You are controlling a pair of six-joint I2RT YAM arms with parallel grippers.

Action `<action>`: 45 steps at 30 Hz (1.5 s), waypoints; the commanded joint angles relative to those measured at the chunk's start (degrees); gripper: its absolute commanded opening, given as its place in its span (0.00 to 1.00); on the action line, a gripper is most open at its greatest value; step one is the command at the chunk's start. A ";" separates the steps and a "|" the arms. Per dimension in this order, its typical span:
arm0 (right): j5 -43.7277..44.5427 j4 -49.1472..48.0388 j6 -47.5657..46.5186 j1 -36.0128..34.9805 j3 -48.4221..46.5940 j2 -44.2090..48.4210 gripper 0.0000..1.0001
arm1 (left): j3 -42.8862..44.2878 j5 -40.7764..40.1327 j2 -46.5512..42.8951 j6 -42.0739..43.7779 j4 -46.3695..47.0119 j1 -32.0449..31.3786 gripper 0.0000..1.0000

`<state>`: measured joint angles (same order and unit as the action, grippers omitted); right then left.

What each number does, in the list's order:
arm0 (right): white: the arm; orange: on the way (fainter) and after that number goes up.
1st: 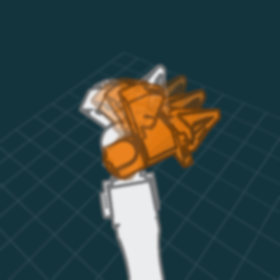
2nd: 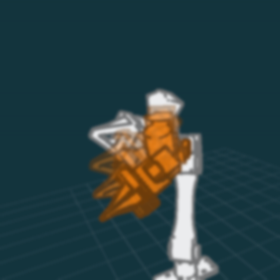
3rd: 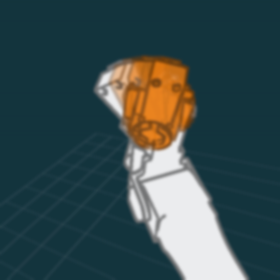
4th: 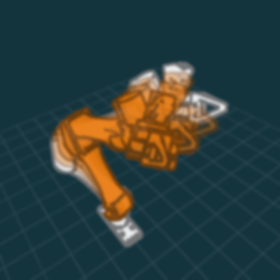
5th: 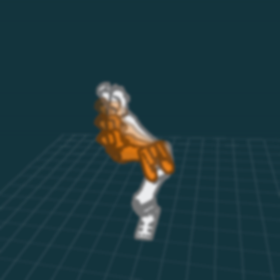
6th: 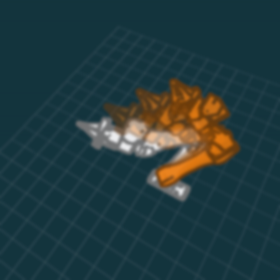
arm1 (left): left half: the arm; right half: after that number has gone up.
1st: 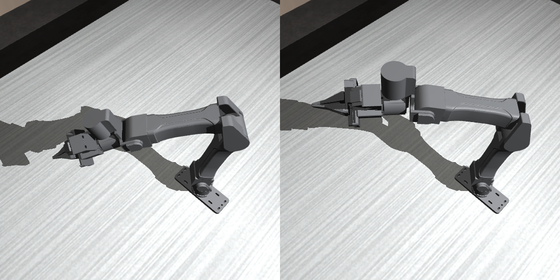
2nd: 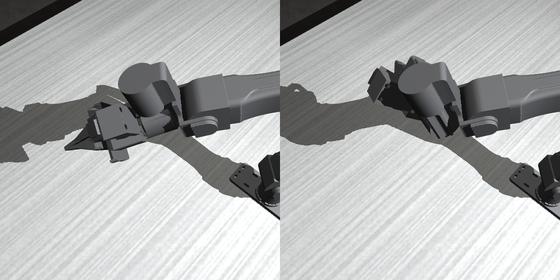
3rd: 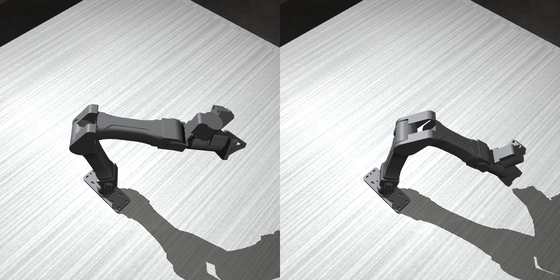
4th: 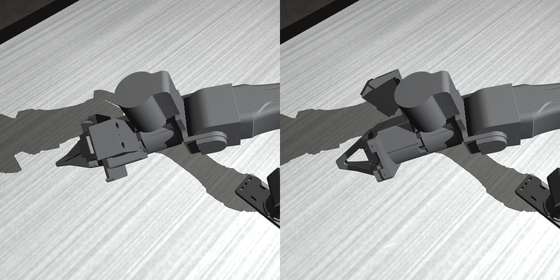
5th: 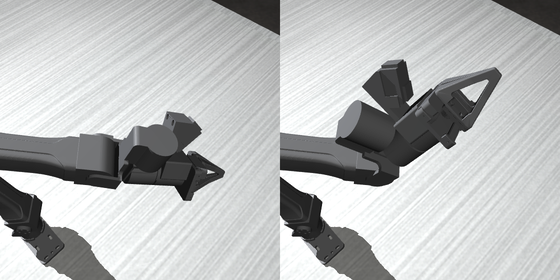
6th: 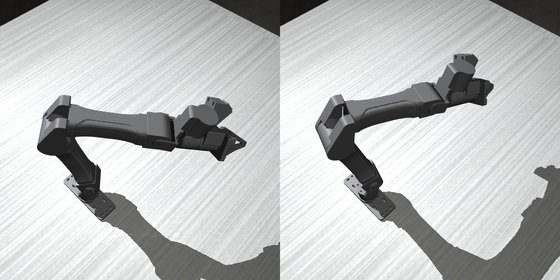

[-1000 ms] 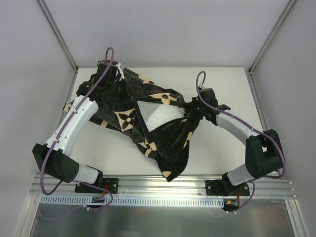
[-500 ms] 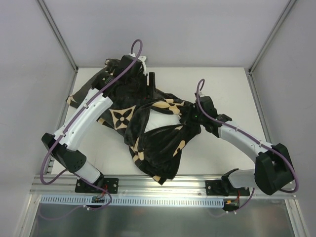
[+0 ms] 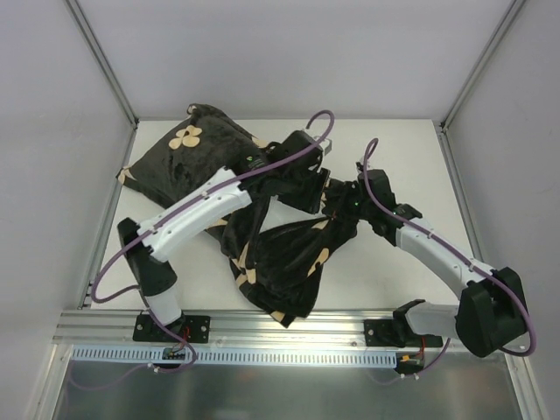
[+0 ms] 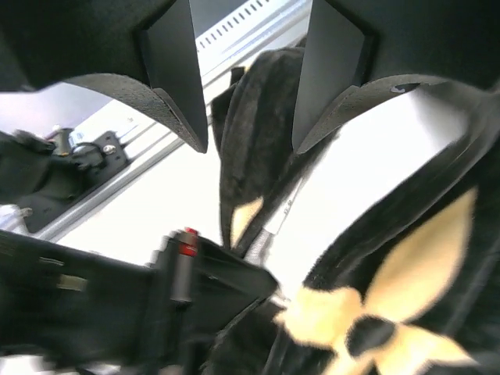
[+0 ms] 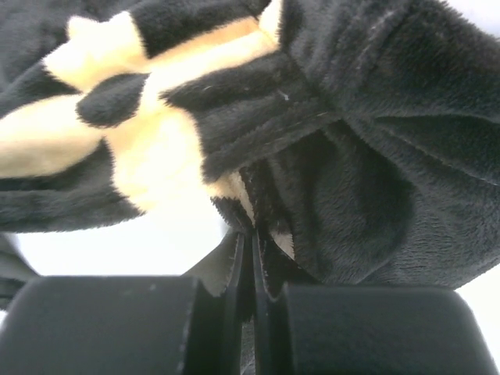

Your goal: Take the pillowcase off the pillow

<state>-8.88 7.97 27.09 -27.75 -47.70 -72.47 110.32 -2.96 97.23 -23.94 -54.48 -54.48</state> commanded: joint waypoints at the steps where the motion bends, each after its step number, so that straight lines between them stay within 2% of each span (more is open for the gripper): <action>1: -1.57 2.40 0.86 1.64 1.73 3.29 0.01 | 0.94 1.82 4.71 -2.07 -1.86 0.07 0.47; 10: -1.31 2.84 0.95 2.17 4.98 7.25 0.01 | 4.11 -1.87 14.38 -5.76 -1.86 2.01 0.49; 13: -1.22 3.02 1.03 2.26 5.95 8.48 0.01 | 3.94 -4.94 16.14 -7.17 -2.12 2.10 0.60; 14: -1.31 3.19 0.95 2.26 6.13 8.66 0.01 | 3.93 -5.73 16.50 -7.78 -2.12 2.10 0.65; 15: -1.40 3.20 0.95 2.26 6.13 8.75 0.01 | 3.93 -8.00 16.93 -7.96 -2.21 2.01 0.76; 18: -1.92 3.46 0.95 2.26 6.39 8.83 0.01 | 4.11 -12.49 16.85 -8.22 -2.21 1.57 0.87; 21: -2.10 3.37 1.21 2.26 6.74 9.18 0.01 | 4.28 -15.93 17.81 -7.79 -2.21 1.48 0.87; 25: -2.19 3.46 1.30 2.26 6.75 9.62 0.01 | 4.29 -17.16 20.10 -8.31 -2.21 1.39 0.81; 30: -2.10 3.81 1.30 2.26 6.75 10.59 0.01 | 2.71 -21.47 23.70 -9.27 -2.12 1.13 0.86; 33: -1.75 4.34 1.30 2.26 7.18 11.64 0.01 | 2.18 -21.47 24.85 -11.82 -1.95 1.39 0.84; 34: -1.58 4.42 1.38 2.26 7.45 12.08 0.01 | 2.18 -21.21 25.11 -12.26 -1.95 1.57 0.83; 37: -1.22 4.77 1.73 2.26 8.76 14.01 0.01 | 3.05 -19.45 26.43 -12.53 -1.68 2.18 0.68; 41: -0.61 5.21 2.18 2.26 9.91 15.78 0.01 | 4.20 -16.91 27.84 -11.83 -1.68 2.53 0.18; 42: -0.52 5.56 2.09 2.26 9.91 16.04 0.01 | 4.37 -15.68 27.66 -11.83 -1.68 3.23 0.00; 45: 0.36 6.27 1.21 2.35 9.91 16.30 0.01 | 3.59 -11.02 23.90 -12.26 -1.60 4.64 0.00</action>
<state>-9.19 9.30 28.49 -25.76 -38.00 -58.06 114.52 -16.45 121.97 -35.51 -55.59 -52.73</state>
